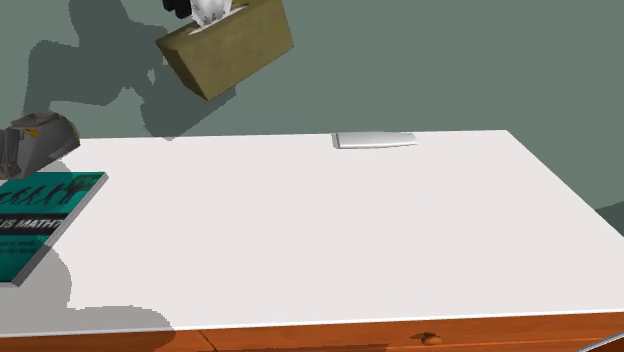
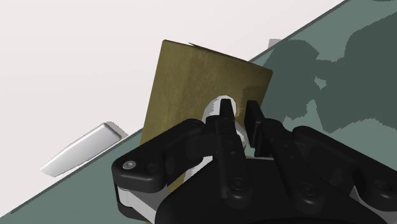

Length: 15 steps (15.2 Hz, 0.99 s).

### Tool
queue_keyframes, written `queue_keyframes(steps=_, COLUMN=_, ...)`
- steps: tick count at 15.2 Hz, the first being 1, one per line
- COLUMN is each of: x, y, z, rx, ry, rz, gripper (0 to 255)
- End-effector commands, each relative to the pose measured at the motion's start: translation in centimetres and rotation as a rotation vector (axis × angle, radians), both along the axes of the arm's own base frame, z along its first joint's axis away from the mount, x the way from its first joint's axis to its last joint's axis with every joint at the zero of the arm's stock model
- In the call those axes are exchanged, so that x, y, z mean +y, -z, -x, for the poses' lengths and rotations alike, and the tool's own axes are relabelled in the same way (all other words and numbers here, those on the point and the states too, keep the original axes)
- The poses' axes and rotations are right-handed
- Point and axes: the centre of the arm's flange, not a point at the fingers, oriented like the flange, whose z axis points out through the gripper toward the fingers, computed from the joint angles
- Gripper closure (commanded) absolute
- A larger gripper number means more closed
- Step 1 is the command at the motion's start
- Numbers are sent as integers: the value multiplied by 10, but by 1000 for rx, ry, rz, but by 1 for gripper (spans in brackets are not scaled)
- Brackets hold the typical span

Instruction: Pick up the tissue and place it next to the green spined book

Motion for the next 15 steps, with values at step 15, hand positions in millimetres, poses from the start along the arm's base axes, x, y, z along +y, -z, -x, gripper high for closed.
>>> queue_keyframes(steps=15, x=170, y=13, z=-52, rx=-1, ry=1, rz=-1, gripper=255)
